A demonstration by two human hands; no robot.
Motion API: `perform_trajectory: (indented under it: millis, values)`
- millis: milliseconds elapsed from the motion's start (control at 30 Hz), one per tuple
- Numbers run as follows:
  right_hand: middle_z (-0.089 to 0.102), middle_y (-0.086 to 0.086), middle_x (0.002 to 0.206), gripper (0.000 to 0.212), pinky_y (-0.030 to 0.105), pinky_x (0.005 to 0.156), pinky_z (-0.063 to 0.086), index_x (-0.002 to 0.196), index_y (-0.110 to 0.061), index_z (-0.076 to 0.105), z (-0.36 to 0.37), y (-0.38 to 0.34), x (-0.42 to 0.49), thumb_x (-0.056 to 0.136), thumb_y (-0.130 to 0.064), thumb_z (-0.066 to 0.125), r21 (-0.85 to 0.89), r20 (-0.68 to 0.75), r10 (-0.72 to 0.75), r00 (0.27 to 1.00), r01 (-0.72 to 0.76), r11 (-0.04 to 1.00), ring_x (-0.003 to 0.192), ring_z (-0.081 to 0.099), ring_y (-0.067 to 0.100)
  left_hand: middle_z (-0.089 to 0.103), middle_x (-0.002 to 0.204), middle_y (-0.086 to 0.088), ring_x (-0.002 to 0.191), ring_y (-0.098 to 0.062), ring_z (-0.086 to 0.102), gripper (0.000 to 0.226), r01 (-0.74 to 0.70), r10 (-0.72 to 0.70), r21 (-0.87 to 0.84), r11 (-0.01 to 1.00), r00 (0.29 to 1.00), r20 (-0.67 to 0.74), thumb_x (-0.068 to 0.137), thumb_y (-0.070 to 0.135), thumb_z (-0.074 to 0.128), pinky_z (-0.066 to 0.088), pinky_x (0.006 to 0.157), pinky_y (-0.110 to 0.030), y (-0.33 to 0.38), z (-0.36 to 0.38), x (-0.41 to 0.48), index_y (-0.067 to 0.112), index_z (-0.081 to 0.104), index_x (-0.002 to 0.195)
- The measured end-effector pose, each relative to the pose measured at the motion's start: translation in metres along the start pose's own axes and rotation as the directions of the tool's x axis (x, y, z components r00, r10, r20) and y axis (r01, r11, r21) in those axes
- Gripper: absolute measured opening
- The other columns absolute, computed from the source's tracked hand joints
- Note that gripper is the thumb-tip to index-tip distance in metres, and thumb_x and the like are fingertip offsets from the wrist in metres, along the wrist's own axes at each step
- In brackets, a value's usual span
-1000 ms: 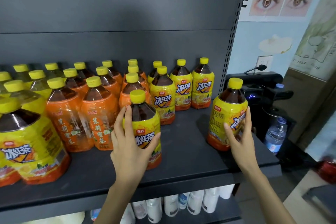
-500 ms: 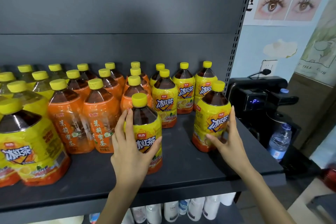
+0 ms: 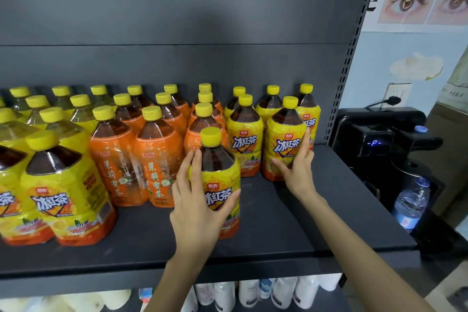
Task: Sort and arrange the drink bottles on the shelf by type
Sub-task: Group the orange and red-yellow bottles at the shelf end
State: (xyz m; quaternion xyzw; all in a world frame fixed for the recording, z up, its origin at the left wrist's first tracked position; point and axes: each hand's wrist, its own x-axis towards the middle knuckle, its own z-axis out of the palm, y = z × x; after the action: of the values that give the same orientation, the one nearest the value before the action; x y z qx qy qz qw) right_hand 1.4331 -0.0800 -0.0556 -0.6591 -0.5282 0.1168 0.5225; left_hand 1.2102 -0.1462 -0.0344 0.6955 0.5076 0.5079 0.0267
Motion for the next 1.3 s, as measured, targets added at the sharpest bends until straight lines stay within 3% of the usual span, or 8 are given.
perform_trajectory:
  millis: [233,367,567,667,800,1000,1167,1300]
  values:
    - [0.028,0.021,0.135,0.108,0.05,0.095,0.039,0.149,-0.025,-0.013,0.013,-0.002,0.01,0.083,-0.028,0.072,-0.092,-0.048,0.026,0.999,-0.031,0.995,0.118,0.044,0.04,0.019,0.147,0.015,0.128,-0.013,0.028,0.09,0.003,-0.003,0.01,1.0,1.0,0.009,0.071,0.064,0.058,0.049,0.064,-0.038,-0.001,0.0,0.001,0.039,0.011,0.145]
    - [0.022,0.022,0.145,0.106,0.048,0.101,0.035,0.15,-0.023,-0.014,0.01,-0.008,0.015,0.085,-0.021,0.07,-0.046,0.004,0.047,0.999,-0.047,0.998,0.124,0.039,0.039,0.019,0.147,0.015,0.13,-0.012,0.027,0.091,-0.004,0.004,0.003,1.0,1.0,0.015,0.071,0.066,0.056,0.051,0.067,-0.04,-0.002,-0.002,0.0,0.04,0.009,0.145]
    - [0.01,0.018,0.152,0.096,0.044,0.114,0.024,0.15,-0.028,-0.01,-0.003,-0.005,0.009,0.09,-0.023,0.064,0.004,0.075,0.055,0.996,-0.056,0.998,0.14,0.019,0.032,0.011,0.152,0.021,0.132,0.012,0.013,0.096,-0.045,0.056,-0.11,0.993,0.993,0.099,0.072,0.071,0.059,0.032,0.083,-0.013,-0.012,-0.009,-0.001,0.044,0.003,0.145]
    - [0.009,0.011,0.153,0.073,0.035,0.113,0.026,0.151,-0.024,0.013,-0.005,-0.012,-0.013,0.094,-0.022,0.058,0.025,0.017,-0.02,1.0,0.02,0.999,0.141,0.021,0.028,0.013,0.146,0.024,0.124,0.027,0.011,0.092,0.066,-0.032,-0.25,0.966,0.99,0.136,0.069,0.067,0.062,0.032,0.086,-0.008,-0.023,-0.012,-0.008,0.049,0.01,0.142]
    - [0.026,0.0,0.143,0.043,0.038,0.112,0.031,0.136,-0.025,0.043,-0.002,-0.042,-0.054,0.095,-0.022,0.054,0.139,0.041,-0.189,0.981,0.182,0.973,0.134,0.029,0.01,0.037,0.136,0.019,0.122,0.007,0.044,0.079,0.258,-0.184,-0.451,0.855,0.962,0.203,0.071,0.065,0.062,0.048,0.097,-0.034,-0.037,-0.007,-0.023,0.044,0.029,0.14]
    - [0.026,-0.019,0.147,0.065,0.035,0.113,0.031,0.146,-0.044,0.022,0.014,-0.073,-0.1,0.089,-0.052,0.053,0.367,0.348,-0.285,0.893,0.15,0.918,0.136,0.024,-0.007,0.052,0.131,0.009,0.118,0.004,0.049,0.041,0.275,-0.247,-0.536,0.798,0.961,0.125,0.089,0.045,0.049,0.047,0.097,-0.025,-0.022,-0.007,-0.033,0.039,0.043,0.129]
    - [0.022,-0.018,0.153,0.092,0.041,0.112,0.034,0.148,-0.044,0.006,0.03,-0.081,-0.106,0.082,-0.041,0.07,0.422,0.352,-0.278,0.894,0.113,0.9,0.138,0.029,0.001,0.05,0.135,0.012,0.125,0.003,0.044,0.046,0.26,-0.239,-0.44,0.86,0.966,0.104,0.092,0.047,0.041,0.04,0.103,-0.024,-0.03,-0.018,-0.036,0.029,0.044,0.135]
    - [0.022,-0.016,0.154,0.096,0.044,0.112,0.034,0.146,-0.05,0.005,0.034,-0.08,-0.106,0.077,-0.048,0.073,0.406,0.325,-0.253,0.911,0.108,0.907,0.138,0.03,0.005,0.04,0.138,-0.017,0.129,-0.023,0.032,0.052,0.106,-0.123,-0.084,0.991,0.962,-0.242,0.091,0.02,0.058,0.021,0.104,-0.016,-0.052,-0.04,-0.028,0.005,0.039,0.137]
